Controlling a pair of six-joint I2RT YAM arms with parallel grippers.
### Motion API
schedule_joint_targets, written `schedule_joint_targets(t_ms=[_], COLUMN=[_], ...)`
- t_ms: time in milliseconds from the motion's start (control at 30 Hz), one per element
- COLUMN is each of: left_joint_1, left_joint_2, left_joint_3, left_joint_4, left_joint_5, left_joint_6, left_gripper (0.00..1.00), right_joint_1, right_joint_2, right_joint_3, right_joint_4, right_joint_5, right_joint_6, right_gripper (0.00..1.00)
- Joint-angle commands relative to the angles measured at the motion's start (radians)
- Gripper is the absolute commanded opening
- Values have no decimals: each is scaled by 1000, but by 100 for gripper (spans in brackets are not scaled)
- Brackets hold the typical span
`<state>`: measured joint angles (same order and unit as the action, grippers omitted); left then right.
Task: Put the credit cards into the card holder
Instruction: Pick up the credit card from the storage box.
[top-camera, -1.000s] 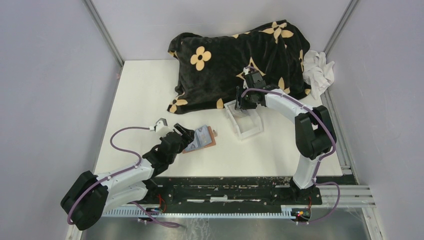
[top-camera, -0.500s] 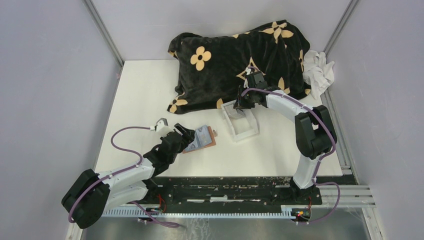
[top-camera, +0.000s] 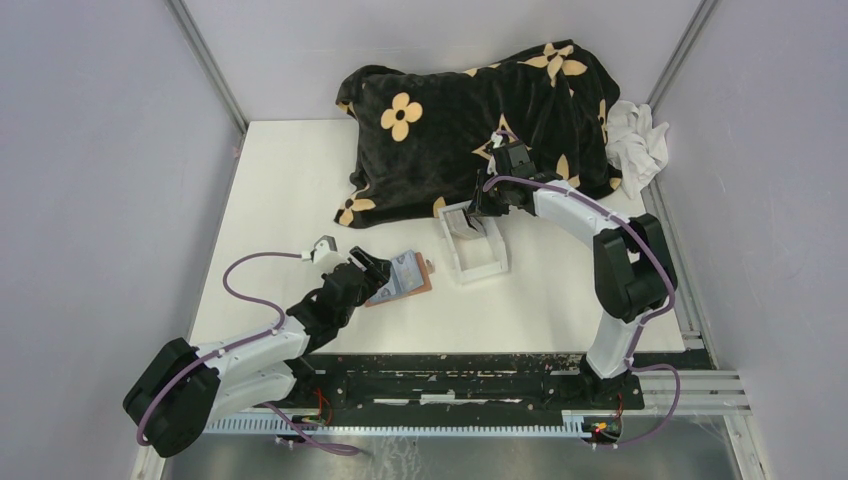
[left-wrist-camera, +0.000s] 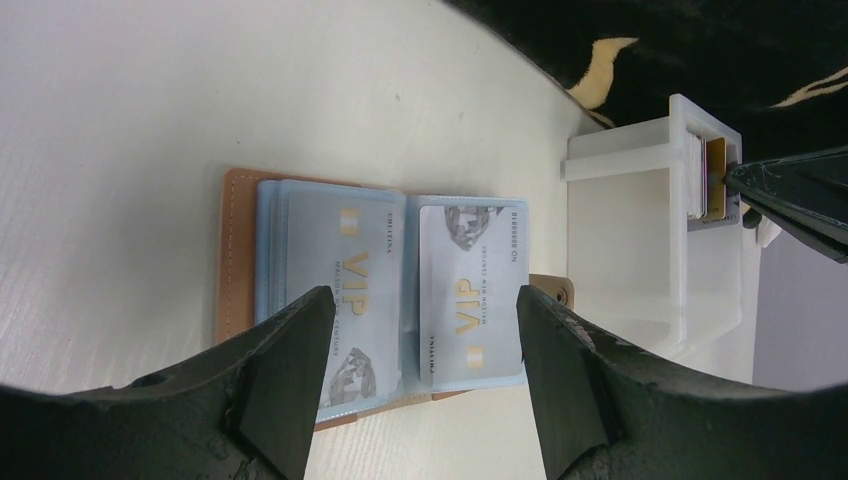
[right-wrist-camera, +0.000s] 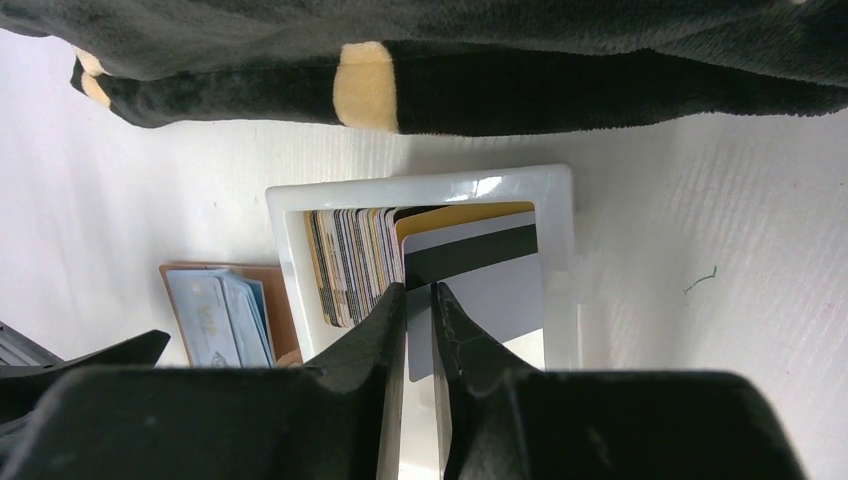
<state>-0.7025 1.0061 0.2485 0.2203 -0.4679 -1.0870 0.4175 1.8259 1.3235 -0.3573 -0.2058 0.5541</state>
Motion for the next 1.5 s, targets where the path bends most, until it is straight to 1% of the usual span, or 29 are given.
schedule_joint_targets(t_ms=[0,433,600,967,1167,1367,1467], left_joint_1=[-1,1,0,0,1,0,0], left_joint_2=[-1,5,7,23,35,23,-2], left_joint_3=[11,10,9,13,38,53,35], left_joint_4=[56,62,68,79,91,153,241], left_joint_5=[-8,-3,-1,0,3,43,102], left_joint_6=[45,45,42,48,70,143,200], left_gripper=[74,74,74,74,74,76,78], right_joint_1=[9,8,8,23,57,86,100], right_joint_2=[-61,-73,-84,-79,-102,-185,-239], right_joint_3=[12,8,21,49,80,105,98], right_joint_4=[10,-8,-62,-153,-182,-217,-224], right_joint_5=[-7,12,86,236,309,336,320], right_joint_6=[8,-9,-52,-147,-193,-226,-231], right_gripper=[19,17,14,2,1,1,1])
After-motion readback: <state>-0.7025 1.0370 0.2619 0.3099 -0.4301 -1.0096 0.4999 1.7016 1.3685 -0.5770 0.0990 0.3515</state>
